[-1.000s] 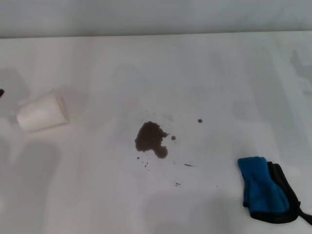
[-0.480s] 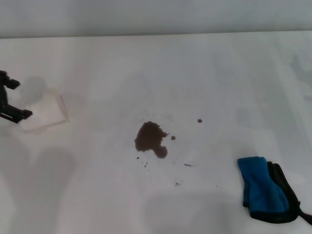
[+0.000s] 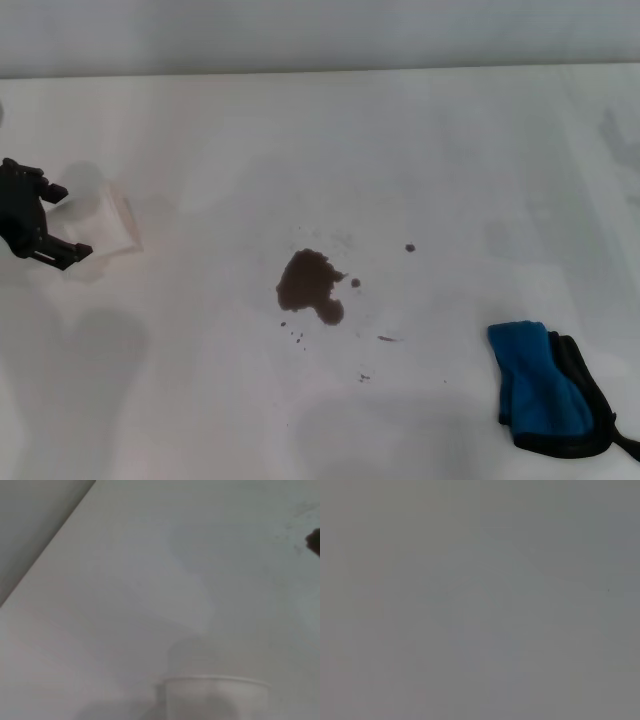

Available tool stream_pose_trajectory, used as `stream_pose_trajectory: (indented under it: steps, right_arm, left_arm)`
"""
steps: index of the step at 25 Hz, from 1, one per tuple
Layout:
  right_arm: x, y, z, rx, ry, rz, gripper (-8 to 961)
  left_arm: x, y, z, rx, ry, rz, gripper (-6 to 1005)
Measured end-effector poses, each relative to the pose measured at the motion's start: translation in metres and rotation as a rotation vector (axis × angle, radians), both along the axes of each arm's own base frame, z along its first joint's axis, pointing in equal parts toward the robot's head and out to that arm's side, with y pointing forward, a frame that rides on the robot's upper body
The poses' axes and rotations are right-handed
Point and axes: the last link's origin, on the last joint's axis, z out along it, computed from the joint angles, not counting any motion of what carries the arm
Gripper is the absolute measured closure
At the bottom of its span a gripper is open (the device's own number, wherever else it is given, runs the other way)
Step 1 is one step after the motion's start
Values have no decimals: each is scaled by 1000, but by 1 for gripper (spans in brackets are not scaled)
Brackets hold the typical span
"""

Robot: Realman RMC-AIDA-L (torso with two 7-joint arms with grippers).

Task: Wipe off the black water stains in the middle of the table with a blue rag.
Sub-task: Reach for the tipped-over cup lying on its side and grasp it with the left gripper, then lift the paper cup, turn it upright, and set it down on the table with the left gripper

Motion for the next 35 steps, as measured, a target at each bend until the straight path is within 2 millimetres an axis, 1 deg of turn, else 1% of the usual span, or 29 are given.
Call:
stream_pose_trajectory:
  steps: [6,9,14,23,28,32,34,35]
  right_arm:
    - [0,1,1,0,-2,-2,83]
    - [0,1,1,-1,-1,-3,82]
    - [1,2,1,-4,-2,-8,82]
    - [1,4,0,-10,-2,-16,82]
    - [2,3,0,-10,-2,-20,82]
    - [2,3,0,-11,-3,-19,82]
    - [2,3,3,-7,-11,-15,82]
    - [2,3,4,-5,-16,-12,82]
  left_arm:
    - [-7,4,-10,27,11,-6,124]
    - [-10,5,-20,36,10,-13,123]
    - [-9,8,-28,51,-4,-27,124]
    - [-8,10,-29,61,-13,-35,218]
    - [4,17,-31,108,-93,-49,270]
    - [23,22,-36,149,-234,-82,287]
    - [30,22,-41,155,-292,-91,296]
    - [35,22,-46,159,-348,-93,300]
